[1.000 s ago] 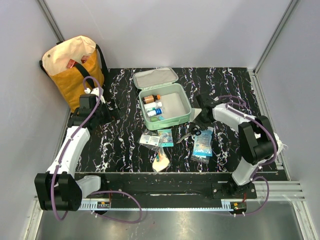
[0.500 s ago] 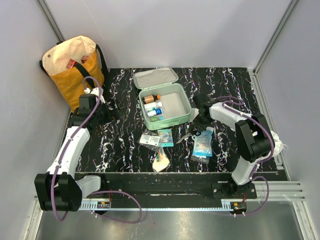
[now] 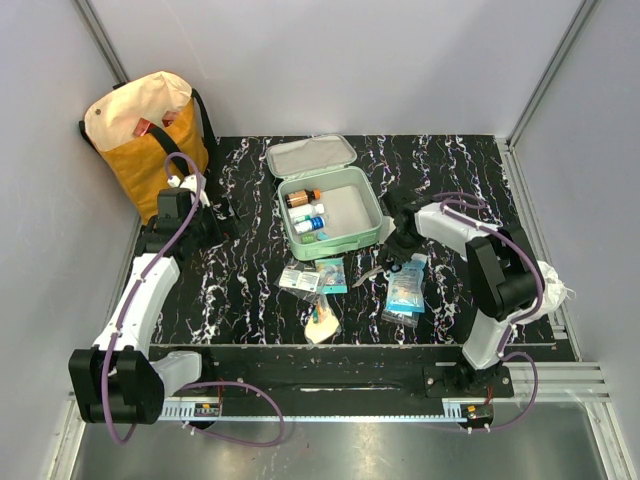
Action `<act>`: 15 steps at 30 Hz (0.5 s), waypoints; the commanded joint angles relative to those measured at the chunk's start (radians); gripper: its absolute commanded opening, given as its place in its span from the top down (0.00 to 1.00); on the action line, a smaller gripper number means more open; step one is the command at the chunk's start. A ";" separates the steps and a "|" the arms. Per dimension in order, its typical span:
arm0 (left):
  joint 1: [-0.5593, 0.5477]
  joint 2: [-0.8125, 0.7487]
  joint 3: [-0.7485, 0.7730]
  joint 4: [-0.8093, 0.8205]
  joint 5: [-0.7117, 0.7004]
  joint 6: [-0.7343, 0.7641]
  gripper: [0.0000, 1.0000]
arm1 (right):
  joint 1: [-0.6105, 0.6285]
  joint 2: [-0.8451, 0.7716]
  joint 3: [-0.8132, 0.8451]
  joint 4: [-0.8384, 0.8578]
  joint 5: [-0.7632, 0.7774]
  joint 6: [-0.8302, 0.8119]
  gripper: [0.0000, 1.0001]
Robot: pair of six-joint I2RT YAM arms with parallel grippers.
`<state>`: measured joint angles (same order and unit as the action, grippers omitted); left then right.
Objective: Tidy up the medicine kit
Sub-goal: Pick up the scissors from the center of the board.
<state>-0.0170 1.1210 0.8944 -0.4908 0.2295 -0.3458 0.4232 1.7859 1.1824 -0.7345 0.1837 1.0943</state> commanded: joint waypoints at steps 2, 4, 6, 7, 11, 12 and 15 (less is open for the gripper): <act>0.009 -0.027 0.012 0.049 0.011 0.001 0.01 | 0.012 0.069 0.032 -0.020 0.014 0.027 0.70; 0.009 -0.029 0.012 0.049 0.010 0.001 0.01 | 0.012 0.086 0.022 -0.005 0.005 0.038 0.70; 0.009 -0.030 0.012 0.047 0.007 0.001 0.01 | 0.012 0.102 0.014 -0.005 0.007 0.045 0.71; 0.009 -0.030 0.011 0.047 0.005 0.001 0.01 | 0.012 0.112 0.010 -0.005 0.007 0.053 0.70; 0.011 -0.026 0.012 0.047 0.010 -0.001 0.01 | 0.012 0.127 -0.009 -0.014 -0.009 0.081 0.69; 0.011 -0.024 0.012 0.046 0.011 0.001 0.01 | 0.012 0.122 -0.016 -0.017 -0.018 0.097 0.69; 0.011 -0.020 0.012 0.047 0.017 -0.001 0.01 | 0.011 0.109 -0.023 -0.019 -0.081 0.136 0.66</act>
<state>-0.0128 1.1210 0.8944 -0.4908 0.2295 -0.3458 0.4255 1.8416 1.2026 -0.7429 0.1642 1.1465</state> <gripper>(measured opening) 0.991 0.328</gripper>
